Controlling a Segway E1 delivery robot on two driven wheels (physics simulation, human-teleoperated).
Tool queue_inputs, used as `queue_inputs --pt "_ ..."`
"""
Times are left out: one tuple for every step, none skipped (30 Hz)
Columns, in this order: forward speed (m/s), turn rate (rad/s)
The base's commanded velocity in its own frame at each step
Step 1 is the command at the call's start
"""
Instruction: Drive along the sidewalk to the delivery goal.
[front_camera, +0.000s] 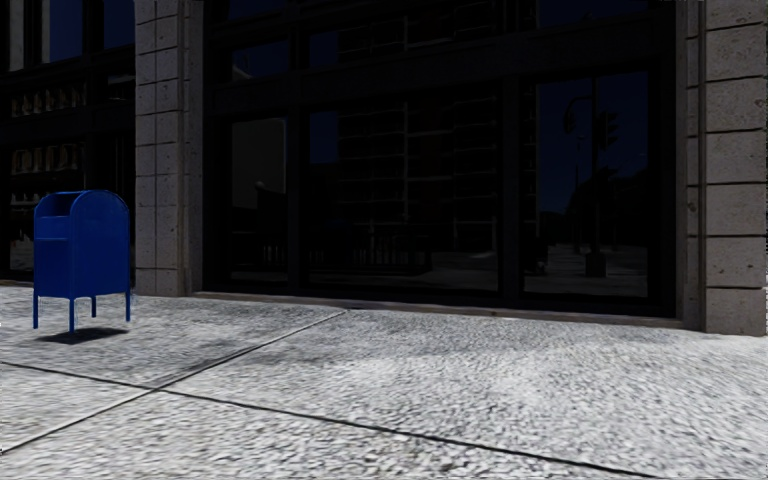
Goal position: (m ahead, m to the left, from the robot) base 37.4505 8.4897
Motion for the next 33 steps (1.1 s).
queue_inputs --pt "1.68 0.39" --pt "1.62 0.41" --pt "1.61 0.46" --pt "1.61 0.46" --pt "1.6 0.48" --pt "1.6 0.49" --pt "1.6 0.49" --pt "1.6 0.49" --pt "1.6 0.49" --pt "1.6 0.49" --pt "1.6 0.49" --pt "1.59 0.49" --pt "1.59 0.49" --pt "1.58 0.49" --pt "1.56 0.49" --pt "1.55 0.49" --pt "1.55 0.49" --pt "1.54 0.49" --pt "1.52 0.49" --pt "1.49 0.49" --pt "1.49 0.49" --pt "1.47 0.49" --pt "1.47 0.49" --pt "1.47 0.49" --pt "1.47 0.49" --pt "1.47 0.49" --pt "1.47 0.49" --pt "1.47 0.49" --pt "1.47 0.49" --pt "1.47 0.49" --pt "1.47 0.49" --pt "1.47 0.49" --pt "1.47 0.49"
